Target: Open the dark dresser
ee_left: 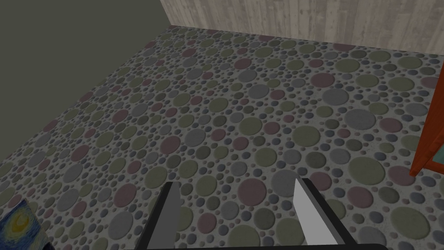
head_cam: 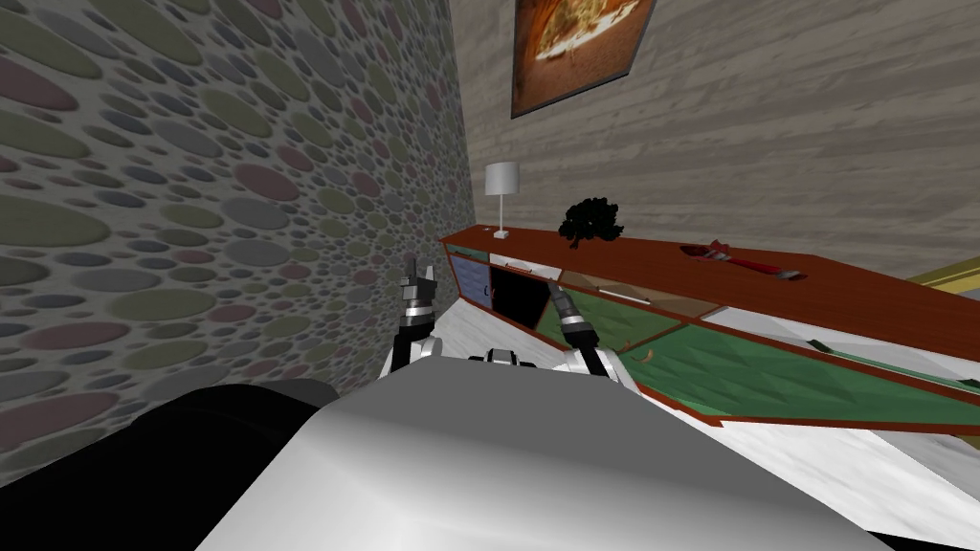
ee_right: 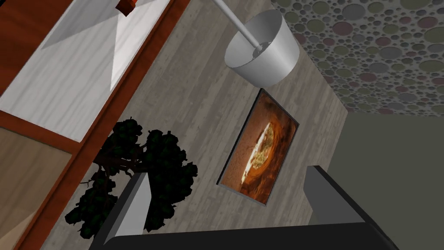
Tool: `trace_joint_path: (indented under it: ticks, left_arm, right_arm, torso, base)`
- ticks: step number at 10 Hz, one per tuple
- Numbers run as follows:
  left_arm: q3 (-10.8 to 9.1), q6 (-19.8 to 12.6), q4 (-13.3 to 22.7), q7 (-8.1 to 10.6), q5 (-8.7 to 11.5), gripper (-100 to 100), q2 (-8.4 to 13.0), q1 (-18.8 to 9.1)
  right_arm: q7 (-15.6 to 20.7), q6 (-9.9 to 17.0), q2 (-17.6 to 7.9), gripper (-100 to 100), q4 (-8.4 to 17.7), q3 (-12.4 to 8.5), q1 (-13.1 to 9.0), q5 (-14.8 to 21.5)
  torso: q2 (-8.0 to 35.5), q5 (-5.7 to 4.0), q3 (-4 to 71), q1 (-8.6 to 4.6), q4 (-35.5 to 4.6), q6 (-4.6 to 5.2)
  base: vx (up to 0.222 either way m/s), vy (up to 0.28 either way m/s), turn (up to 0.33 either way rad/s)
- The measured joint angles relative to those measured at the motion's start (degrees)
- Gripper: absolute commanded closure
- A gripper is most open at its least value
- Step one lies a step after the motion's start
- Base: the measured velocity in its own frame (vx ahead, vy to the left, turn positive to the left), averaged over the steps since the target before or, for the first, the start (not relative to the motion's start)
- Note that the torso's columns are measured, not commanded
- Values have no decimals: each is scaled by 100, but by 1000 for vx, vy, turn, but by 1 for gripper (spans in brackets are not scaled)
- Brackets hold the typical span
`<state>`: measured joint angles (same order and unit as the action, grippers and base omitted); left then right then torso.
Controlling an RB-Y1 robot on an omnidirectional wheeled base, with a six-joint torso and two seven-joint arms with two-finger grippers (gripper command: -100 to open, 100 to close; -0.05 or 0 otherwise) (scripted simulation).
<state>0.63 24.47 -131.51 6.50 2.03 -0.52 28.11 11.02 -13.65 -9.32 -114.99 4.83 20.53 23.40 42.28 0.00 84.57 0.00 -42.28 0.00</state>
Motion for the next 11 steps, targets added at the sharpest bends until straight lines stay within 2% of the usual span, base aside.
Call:
trace_joint_path:
  ticks: [3, 11]
  left_arm:
    - [0, 0, 0, 0, 0, 0, 0, 0]
    - [0, 0, 0, 0, 0, 0, 0, 0]
  right_arm:
    - [203, 185, -35, -100, 133, 51, -134, 412]
    - [772, 636, -146, -100, 791, 90, -664, 1560]
  torso:
    - [1, 1, 0, -3, 0, 0]
    - [0, -1, 1, -7, 0, 0]
  base:
    - [31, 86, -29]
    - [28, 88, -27]
